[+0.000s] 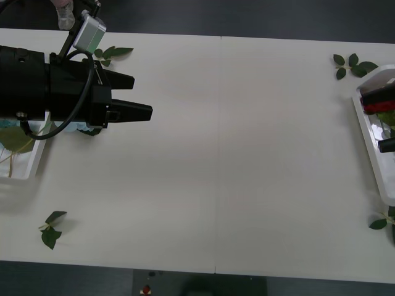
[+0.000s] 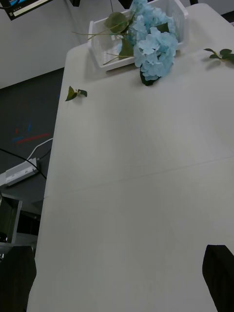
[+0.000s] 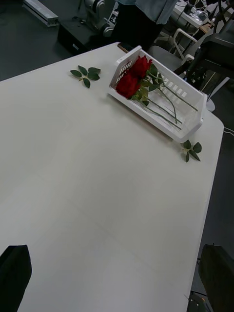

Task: Put the red flowers into the right box and the blue flowers into the left box

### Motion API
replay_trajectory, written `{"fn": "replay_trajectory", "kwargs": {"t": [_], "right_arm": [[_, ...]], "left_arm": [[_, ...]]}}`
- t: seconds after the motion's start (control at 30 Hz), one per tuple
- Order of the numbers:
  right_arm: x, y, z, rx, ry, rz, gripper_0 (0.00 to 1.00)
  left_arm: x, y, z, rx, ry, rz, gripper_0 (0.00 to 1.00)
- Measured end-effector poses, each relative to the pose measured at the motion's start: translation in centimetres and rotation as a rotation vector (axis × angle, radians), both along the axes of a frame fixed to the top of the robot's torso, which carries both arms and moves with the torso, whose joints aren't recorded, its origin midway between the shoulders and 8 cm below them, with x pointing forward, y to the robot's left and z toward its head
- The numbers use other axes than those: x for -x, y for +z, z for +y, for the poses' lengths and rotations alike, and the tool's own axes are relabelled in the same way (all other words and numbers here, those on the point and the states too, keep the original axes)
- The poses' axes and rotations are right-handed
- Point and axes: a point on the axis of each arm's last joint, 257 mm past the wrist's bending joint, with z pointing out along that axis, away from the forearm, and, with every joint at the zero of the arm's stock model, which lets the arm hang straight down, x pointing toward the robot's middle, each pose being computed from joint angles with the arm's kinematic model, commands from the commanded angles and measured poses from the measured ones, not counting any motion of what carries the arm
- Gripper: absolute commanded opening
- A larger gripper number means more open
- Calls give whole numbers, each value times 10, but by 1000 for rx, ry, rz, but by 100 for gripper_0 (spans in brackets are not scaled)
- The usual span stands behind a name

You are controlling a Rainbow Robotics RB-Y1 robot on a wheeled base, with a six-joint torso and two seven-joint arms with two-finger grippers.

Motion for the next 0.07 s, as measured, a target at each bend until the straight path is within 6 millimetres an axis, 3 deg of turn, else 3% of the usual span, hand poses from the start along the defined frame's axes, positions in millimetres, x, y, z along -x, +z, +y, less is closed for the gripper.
{"fn": "replay_trajectory", "kwargs": {"t": [0.07], "right_arm": [[0,0,0,0,0,0,100]], "left_arm": [[0,0,0,0,0,0,100]]}}
